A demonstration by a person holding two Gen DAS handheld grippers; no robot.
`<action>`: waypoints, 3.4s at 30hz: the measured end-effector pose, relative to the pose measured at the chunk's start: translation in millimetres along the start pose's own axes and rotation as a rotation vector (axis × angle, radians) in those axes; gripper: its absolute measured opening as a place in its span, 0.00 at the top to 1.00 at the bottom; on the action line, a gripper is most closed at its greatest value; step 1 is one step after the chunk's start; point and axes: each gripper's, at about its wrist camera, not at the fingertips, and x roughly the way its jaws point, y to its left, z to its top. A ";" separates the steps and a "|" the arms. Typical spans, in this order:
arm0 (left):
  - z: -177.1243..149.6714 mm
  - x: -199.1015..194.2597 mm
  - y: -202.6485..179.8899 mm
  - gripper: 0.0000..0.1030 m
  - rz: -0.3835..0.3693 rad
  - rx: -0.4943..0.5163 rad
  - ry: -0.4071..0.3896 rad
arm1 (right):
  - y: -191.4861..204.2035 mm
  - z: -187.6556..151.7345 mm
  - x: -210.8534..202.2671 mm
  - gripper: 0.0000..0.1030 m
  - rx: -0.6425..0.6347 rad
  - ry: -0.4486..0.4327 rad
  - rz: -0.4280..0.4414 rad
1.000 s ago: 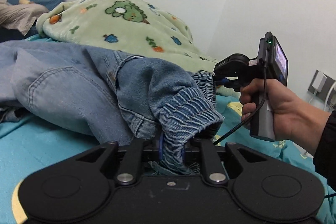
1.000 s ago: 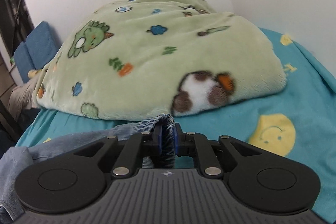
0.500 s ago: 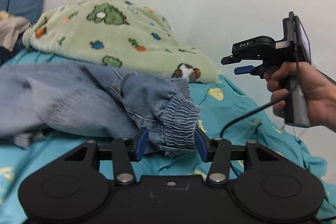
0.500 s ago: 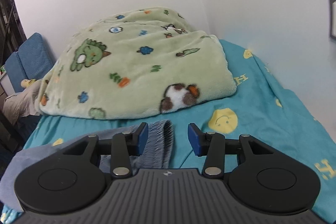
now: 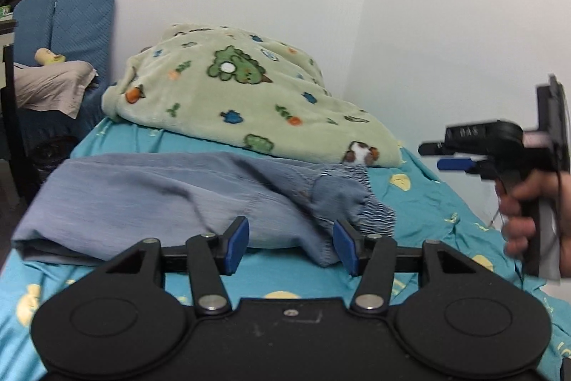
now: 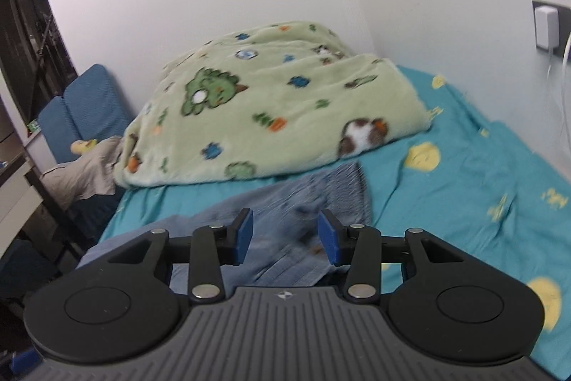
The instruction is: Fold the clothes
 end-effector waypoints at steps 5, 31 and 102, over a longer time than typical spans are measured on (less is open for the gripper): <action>5.1 0.6 28.8 0.52 0.048 0.016 0.024 | 31.5 -39.9 -0.1 0.57 0.062 0.003 0.009; -10.0 60.3 104.3 0.51 0.097 -0.083 0.063 | 12.5 -72.4 65.1 0.73 0.156 -0.009 -0.035; 6.7 17.4 166.9 0.50 0.095 -0.435 -0.005 | -15.7 -134.1 1.0 0.91 0.731 0.254 -0.020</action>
